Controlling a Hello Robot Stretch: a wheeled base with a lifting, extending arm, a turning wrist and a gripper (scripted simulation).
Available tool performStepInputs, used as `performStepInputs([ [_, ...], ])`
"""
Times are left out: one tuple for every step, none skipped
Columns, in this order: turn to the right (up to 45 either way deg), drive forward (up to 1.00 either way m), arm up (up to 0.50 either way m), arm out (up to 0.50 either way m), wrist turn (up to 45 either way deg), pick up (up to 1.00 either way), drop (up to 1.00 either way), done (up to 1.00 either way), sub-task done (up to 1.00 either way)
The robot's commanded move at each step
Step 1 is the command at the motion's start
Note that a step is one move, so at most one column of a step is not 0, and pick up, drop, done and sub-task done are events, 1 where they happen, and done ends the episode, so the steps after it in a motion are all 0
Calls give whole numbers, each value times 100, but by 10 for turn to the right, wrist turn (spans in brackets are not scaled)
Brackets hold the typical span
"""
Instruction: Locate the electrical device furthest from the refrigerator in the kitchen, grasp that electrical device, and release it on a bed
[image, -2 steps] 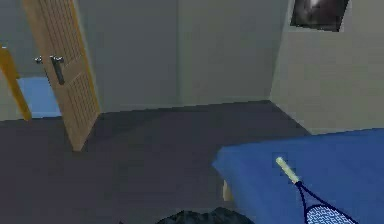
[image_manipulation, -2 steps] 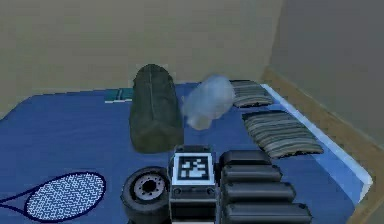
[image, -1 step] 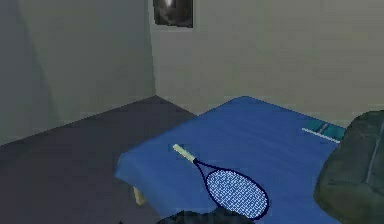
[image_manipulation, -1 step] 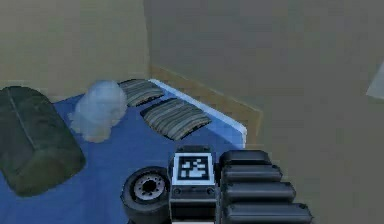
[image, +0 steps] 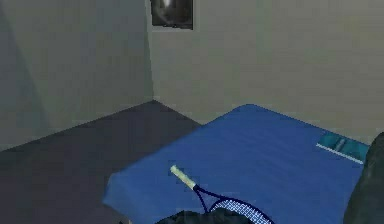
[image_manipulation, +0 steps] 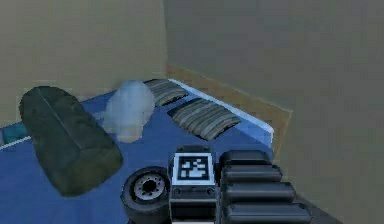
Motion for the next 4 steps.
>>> performStepInputs([
  [-450,0,0,0,0,0,0,0,0],
  [-330,0,0,0,0,0,0,0,0],
  [450,0,0,0,0,0,0,0,0],
  [330,0,0,0,0,0,0,0,0],
])
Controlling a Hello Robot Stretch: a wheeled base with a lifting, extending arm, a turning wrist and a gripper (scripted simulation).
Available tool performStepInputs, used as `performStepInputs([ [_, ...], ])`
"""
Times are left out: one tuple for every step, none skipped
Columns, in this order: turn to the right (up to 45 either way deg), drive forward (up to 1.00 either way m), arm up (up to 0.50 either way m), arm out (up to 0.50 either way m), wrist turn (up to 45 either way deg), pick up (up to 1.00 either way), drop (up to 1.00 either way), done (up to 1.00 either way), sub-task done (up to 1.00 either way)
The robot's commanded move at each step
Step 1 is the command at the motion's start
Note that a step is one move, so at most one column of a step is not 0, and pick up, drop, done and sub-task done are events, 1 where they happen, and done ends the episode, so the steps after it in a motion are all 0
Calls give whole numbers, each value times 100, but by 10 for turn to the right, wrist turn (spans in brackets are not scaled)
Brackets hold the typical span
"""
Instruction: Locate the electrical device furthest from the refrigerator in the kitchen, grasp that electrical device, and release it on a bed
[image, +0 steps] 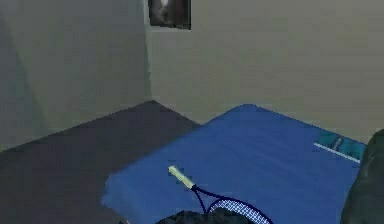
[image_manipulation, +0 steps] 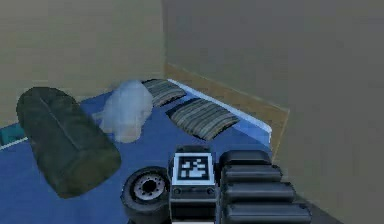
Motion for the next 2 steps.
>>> performStepInputs([
  [-450,0,0,0,0,0,0,0,0],
  [-300,0,0,0,0,0,0,0,0],
])
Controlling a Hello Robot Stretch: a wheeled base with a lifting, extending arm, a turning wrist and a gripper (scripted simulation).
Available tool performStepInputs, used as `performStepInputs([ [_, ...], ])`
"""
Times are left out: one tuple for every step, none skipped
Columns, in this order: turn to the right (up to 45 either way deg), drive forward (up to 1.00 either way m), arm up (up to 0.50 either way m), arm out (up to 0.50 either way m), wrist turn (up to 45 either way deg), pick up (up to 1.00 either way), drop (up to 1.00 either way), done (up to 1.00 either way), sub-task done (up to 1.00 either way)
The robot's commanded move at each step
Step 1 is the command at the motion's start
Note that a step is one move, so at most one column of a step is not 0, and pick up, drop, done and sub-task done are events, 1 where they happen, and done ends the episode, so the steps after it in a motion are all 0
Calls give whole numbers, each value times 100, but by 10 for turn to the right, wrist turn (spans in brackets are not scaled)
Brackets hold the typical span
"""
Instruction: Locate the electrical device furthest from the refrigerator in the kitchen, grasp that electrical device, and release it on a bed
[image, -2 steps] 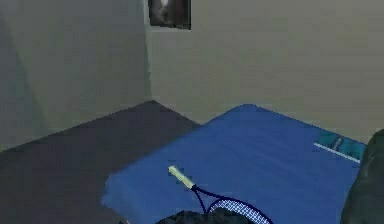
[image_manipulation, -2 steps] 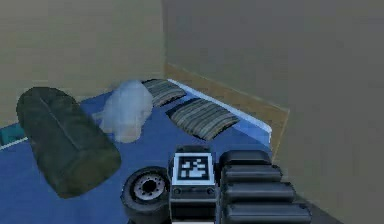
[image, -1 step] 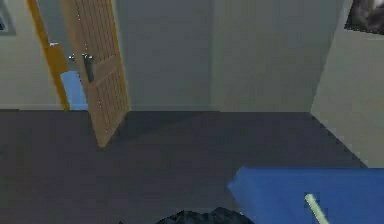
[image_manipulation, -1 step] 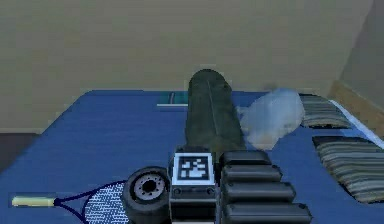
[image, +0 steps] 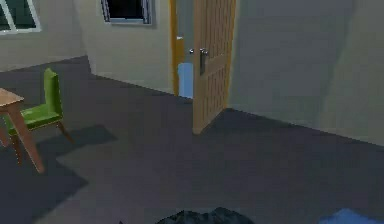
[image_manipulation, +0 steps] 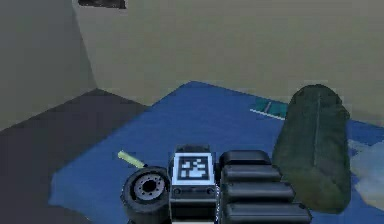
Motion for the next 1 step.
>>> performStepInputs([
  [450,0,0,0,0,0,0,0,0],
])
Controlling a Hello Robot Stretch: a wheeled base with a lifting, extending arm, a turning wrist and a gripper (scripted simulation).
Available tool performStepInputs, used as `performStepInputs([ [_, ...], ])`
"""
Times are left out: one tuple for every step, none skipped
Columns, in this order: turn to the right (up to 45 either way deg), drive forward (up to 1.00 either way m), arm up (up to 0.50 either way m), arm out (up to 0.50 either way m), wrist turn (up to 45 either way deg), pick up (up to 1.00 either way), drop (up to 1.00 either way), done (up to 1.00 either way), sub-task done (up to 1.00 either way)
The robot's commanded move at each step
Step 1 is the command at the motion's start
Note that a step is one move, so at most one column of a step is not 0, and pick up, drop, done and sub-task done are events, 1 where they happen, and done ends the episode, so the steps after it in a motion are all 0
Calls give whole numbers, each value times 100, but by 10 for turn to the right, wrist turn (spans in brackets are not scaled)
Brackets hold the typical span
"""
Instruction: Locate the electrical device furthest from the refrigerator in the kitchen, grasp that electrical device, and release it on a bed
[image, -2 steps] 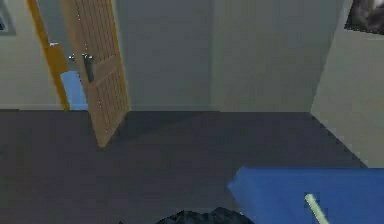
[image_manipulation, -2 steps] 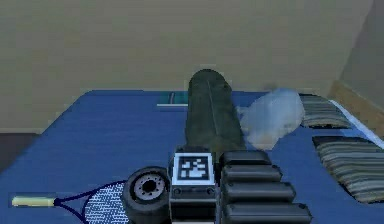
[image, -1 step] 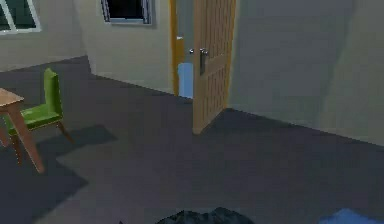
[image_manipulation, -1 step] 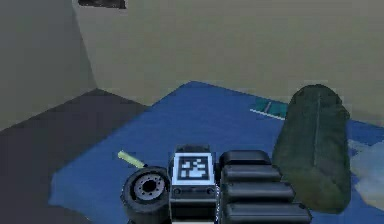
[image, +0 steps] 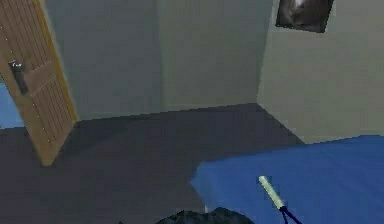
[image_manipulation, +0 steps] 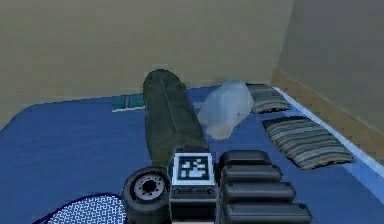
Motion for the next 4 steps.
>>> performStepInputs([
  [150,0,0,0,0,0,0,0,0],
  [0,0,0,48,0,0,0,0,0],
  [0,0,0,0,390,0,0,0,0],
  [0,0,-22,0,0,0,0,0,0],
])
